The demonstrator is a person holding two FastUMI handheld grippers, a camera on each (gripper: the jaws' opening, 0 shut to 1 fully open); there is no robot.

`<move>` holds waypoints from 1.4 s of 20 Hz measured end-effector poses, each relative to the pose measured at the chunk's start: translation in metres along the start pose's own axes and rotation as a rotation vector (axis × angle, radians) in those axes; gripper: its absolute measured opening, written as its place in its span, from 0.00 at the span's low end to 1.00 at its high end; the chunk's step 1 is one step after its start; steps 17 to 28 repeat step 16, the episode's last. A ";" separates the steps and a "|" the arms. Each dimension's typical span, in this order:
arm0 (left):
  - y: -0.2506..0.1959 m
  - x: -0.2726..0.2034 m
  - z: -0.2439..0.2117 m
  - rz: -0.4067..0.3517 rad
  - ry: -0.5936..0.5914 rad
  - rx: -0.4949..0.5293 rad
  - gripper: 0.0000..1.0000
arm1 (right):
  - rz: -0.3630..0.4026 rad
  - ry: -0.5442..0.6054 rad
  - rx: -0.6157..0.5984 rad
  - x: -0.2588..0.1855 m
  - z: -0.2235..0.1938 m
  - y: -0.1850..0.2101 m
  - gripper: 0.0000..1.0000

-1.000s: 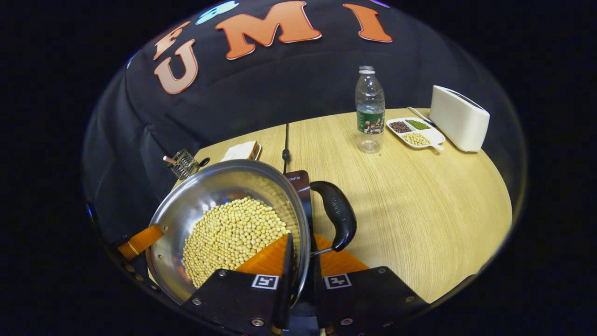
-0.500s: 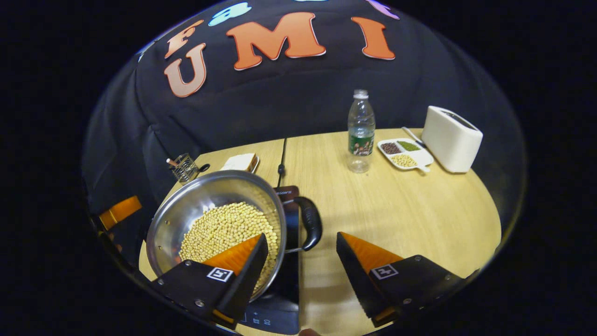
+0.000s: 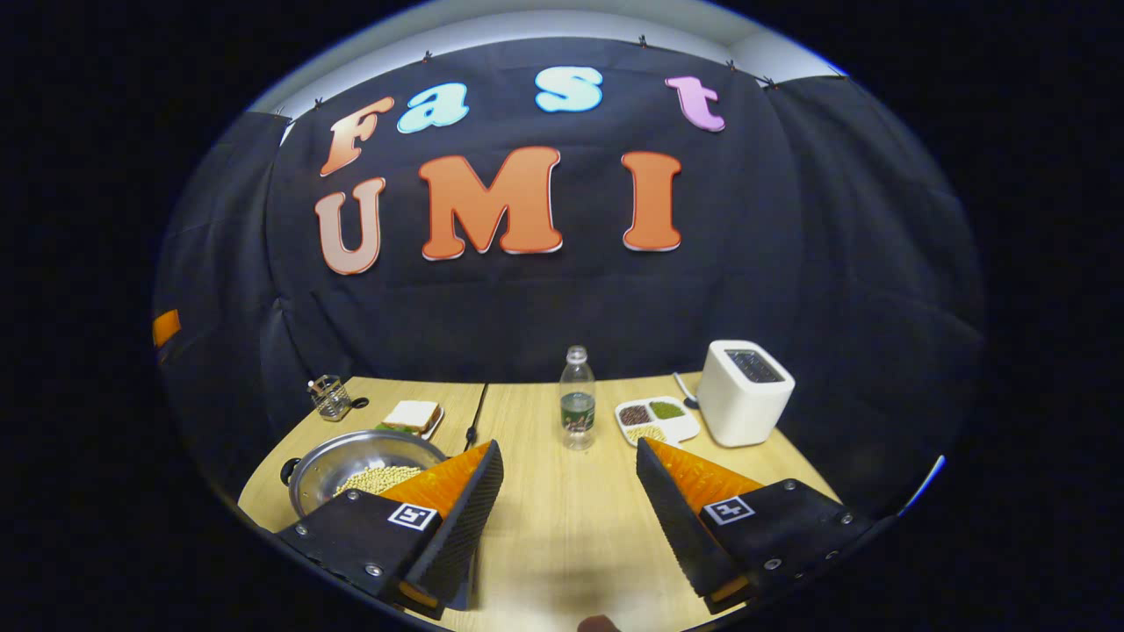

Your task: First push the handle of the pot to place it horizontally, then grasp the pot with both hands and set it on the induction cooktop.

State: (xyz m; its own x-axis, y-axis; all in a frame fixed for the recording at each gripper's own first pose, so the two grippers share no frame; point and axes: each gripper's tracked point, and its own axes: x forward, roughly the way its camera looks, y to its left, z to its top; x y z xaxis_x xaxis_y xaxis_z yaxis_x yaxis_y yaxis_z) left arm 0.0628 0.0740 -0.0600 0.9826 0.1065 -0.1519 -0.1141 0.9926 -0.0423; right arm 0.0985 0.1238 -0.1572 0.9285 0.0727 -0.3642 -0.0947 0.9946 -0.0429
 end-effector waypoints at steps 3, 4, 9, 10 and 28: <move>-0.017 -0.032 0.044 -0.052 -0.101 0.033 0.99 | -0.005 -0.070 0.003 -0.030 0.033 -0.023 0.95; -0.025 -0.041 0.053 -0.081 -0.121 0.034 0.98 | -0.010 -0.094 0.002 -0.039 0.042 -0.031 0.94; -0.039 -0.071 0.111 -0.140 -0.226 0.012 0.98 | -0.031 -0.190 0.013 -0.071 0.082 -0.057 0.94; -0.041 -0.074 0.115 -0.138 -0.243 0.012 0.98 | -0.041 -0.210 0.009 -0.078 0.089 -0.063 0.94; -0.059 -0.074 0.106 -0.166 -0.221 0.000 0.98 | -0.057 -0.279 -0.007 -0.104 0.111 -0.081 0.88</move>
